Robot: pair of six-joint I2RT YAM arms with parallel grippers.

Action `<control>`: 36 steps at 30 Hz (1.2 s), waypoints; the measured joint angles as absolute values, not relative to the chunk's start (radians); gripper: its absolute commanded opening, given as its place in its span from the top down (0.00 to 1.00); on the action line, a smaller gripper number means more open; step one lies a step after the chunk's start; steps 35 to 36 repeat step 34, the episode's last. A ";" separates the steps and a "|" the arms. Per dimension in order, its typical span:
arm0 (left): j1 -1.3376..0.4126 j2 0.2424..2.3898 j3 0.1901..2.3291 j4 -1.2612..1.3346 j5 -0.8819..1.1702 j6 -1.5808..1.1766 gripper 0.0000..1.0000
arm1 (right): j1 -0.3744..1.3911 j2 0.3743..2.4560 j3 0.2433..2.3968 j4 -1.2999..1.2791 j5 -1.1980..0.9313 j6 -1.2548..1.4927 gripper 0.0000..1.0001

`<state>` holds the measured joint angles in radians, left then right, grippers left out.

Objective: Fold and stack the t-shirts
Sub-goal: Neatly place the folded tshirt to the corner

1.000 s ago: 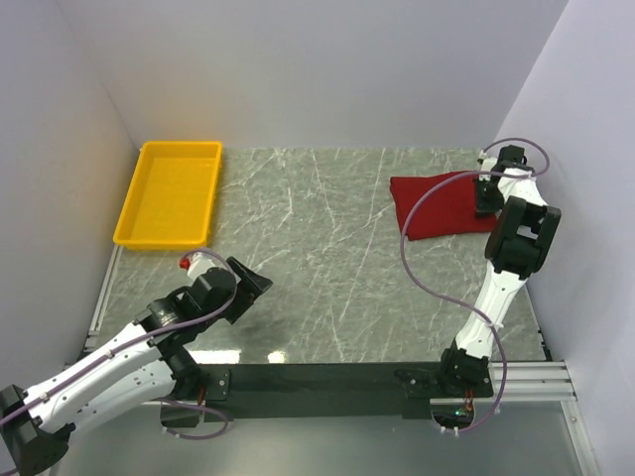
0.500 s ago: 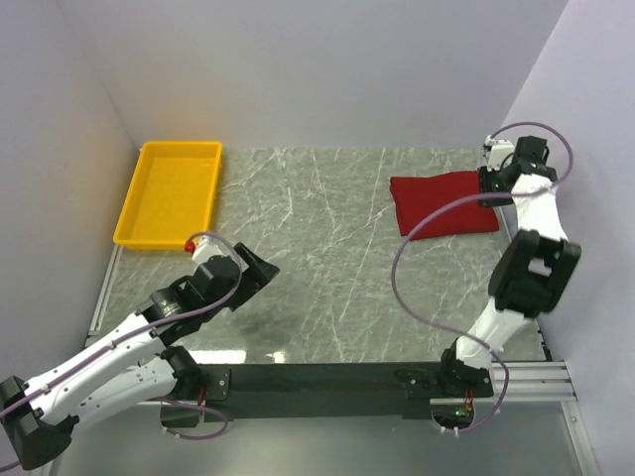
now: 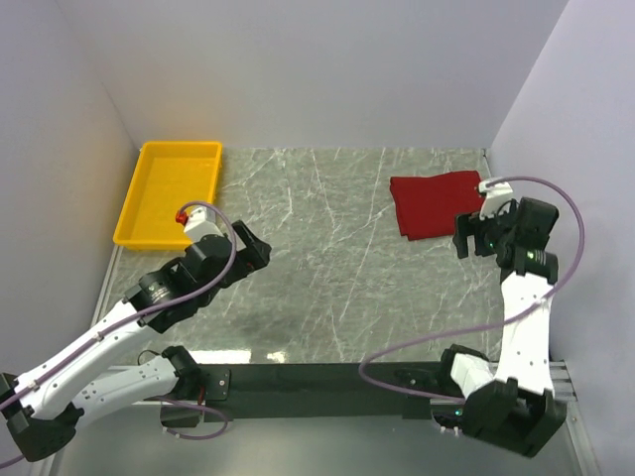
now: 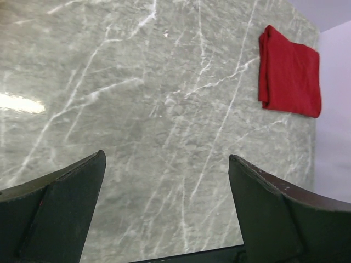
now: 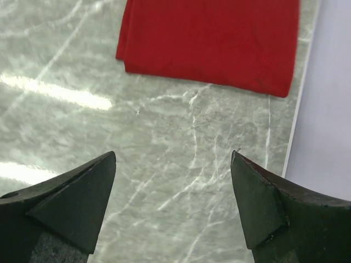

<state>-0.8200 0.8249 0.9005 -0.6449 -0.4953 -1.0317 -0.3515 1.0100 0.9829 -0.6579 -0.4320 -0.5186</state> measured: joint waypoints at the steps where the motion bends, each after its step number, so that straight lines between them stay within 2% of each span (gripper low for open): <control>1: -0.820 0.820 0.900 -0.654 -0.498 -1.027 0.01 | -0.352 0.976 0.963 -0.644 -0.427 -0.491 0.09; 16: -0.820 0.709 0.867 -0.730 -0.526 -1.006 0.01 | -0.351 0.801 0.875 -0.535 -0.284 -0.186 0.11; 32: -0.820 0.698 0.841 -0.728 -0.528 -0.984 0.01 | -0.351 0.746 0.824 -0.494 -0.194 -0.104 0.13; 33: -0.820 0.698 0.839 -0.728 -0.528 -0.984 0.01 | -0.351 0.746 0.823 -0.492 -0.191 -0.101 0.13; 34: -0.820 0.698 0.838 -0.728 -0.528 -0.984 0.01 | -0.351 0.746 0.822 -0.487 -0.187 -0.097 0.07; 36: -0.820 0.698 0.838 -0.728 -0.528 -0.984 0.01 | -0.351 0.746 0.822 -0.487 -0.187 -0.097 0.07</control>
